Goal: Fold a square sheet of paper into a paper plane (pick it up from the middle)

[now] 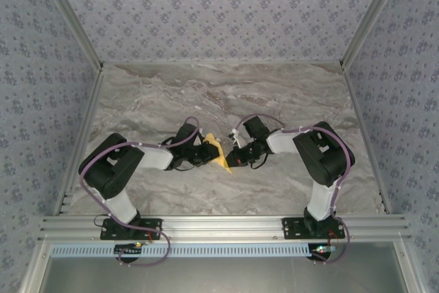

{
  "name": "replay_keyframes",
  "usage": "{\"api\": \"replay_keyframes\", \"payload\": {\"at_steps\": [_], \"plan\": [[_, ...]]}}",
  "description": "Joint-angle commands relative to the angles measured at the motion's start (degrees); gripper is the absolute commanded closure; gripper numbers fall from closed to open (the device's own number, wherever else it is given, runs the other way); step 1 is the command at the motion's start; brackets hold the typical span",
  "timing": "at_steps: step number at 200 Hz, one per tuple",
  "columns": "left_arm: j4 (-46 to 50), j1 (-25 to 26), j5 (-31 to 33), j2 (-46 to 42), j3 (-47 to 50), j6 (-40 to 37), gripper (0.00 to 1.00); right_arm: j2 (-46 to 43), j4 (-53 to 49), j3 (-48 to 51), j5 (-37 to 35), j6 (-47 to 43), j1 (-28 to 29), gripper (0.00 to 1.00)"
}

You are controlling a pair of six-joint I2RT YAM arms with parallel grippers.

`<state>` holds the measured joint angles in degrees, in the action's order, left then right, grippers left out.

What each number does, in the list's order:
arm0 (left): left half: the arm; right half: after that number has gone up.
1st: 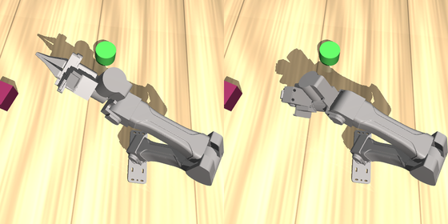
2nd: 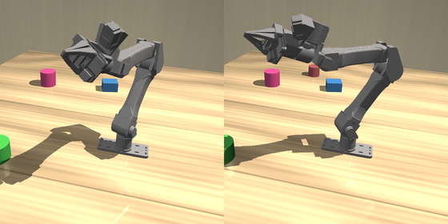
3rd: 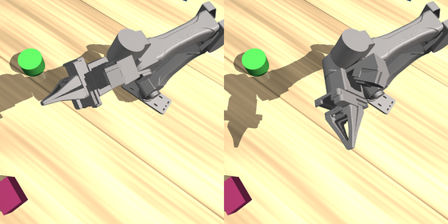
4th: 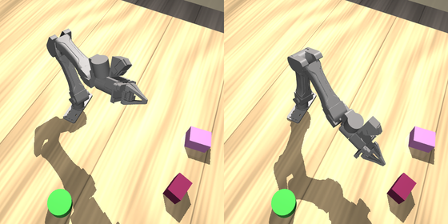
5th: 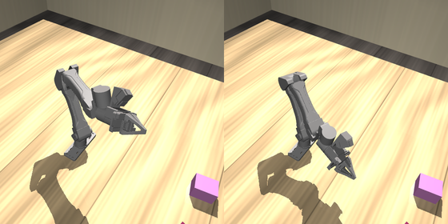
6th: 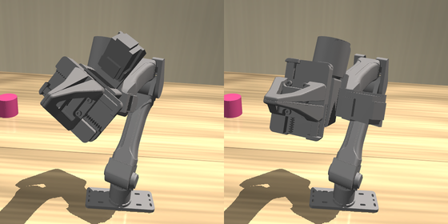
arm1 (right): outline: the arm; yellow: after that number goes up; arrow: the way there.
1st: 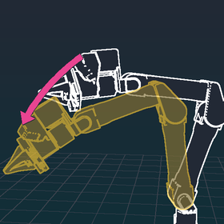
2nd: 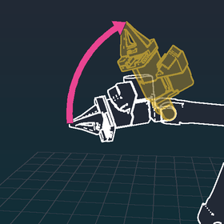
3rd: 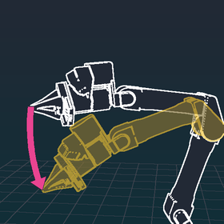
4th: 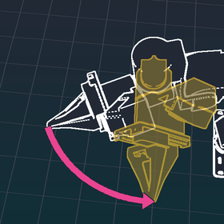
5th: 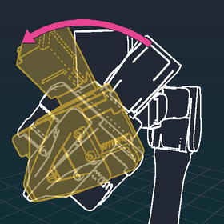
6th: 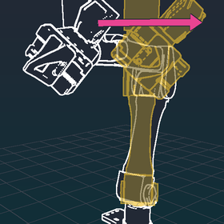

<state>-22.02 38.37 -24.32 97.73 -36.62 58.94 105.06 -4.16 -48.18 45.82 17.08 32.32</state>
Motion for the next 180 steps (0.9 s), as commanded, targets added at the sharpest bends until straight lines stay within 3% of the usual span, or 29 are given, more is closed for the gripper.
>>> {"api": "replay_keyframes", "payload": {"at_steps": [1,65,124,180], "plan": [[2.12,0.30,2.68,0.26,-1.39,-1.41,0.81,2.17,-3.18,-0.29,-1.60,-0.35,0.17,0.98],[4.44,0.27,4.63,-1.56,-1.17,-1.11,0.82,2.35,-3.92,-0.57,-2.23,-0.56,0.16,0.97],[-1.07,1.09,-0.12,-5.36,-0.48,-1.37,0.81,2.70,-4.43,-0.91,-2.32,-0.65,0.12,0.97],[-2.11,2.16,-1.61,-1.40,-2.21,-1.33,0.81,2.97,-4.97,-1.29,-2.34,-0.77,0.12,0.97]]}}
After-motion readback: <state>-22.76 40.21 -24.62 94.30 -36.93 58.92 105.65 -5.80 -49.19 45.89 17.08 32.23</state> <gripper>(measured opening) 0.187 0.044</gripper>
